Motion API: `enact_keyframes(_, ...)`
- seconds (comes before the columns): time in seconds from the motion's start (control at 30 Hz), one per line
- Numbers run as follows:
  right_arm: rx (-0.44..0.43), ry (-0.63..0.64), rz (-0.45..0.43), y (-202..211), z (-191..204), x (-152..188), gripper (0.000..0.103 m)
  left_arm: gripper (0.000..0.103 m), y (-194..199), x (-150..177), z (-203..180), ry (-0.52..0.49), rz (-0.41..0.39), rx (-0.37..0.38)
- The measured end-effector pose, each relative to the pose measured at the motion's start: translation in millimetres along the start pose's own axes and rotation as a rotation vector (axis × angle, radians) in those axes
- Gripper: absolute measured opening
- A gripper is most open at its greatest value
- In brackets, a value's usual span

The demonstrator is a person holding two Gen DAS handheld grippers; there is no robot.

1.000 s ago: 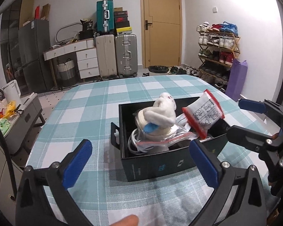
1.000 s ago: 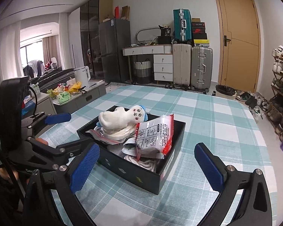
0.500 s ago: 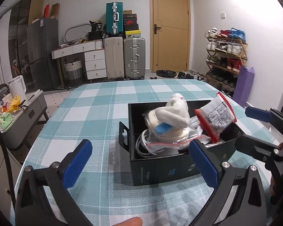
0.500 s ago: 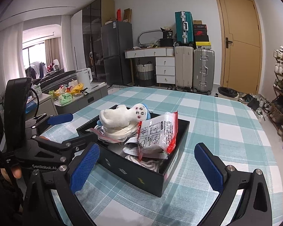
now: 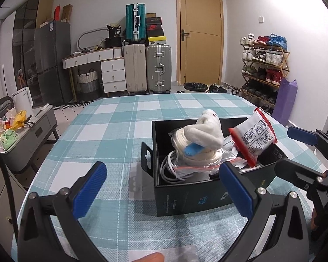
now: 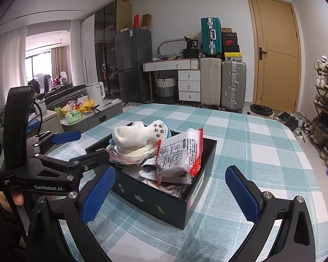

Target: Organize soft objects

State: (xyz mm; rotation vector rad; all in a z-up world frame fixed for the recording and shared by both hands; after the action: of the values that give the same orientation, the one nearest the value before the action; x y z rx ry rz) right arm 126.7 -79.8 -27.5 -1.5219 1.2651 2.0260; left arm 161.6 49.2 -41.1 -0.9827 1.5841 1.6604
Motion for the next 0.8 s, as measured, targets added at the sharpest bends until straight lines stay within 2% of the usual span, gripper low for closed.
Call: enact_keyframes(0.8, 0.012, 0.009, -0.018, 4.4, 1.1, 0.3, 0.102, 0.103, 1.5, 0.3, 1.9, 0.007, 0.001, 0.004)
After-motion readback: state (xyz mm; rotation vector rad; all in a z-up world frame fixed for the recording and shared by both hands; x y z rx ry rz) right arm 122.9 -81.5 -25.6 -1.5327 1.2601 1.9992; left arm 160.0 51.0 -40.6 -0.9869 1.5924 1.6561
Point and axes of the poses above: each gripper's, at about its wrist camera, not at the fingertips, and y roughly against the way its jaws point, z to its left, x to its underside, the point moved 7 cm from there along -y, roughly the way its jaws point, and after that the axes turned 1 degree about z, right-handed, at the moved point
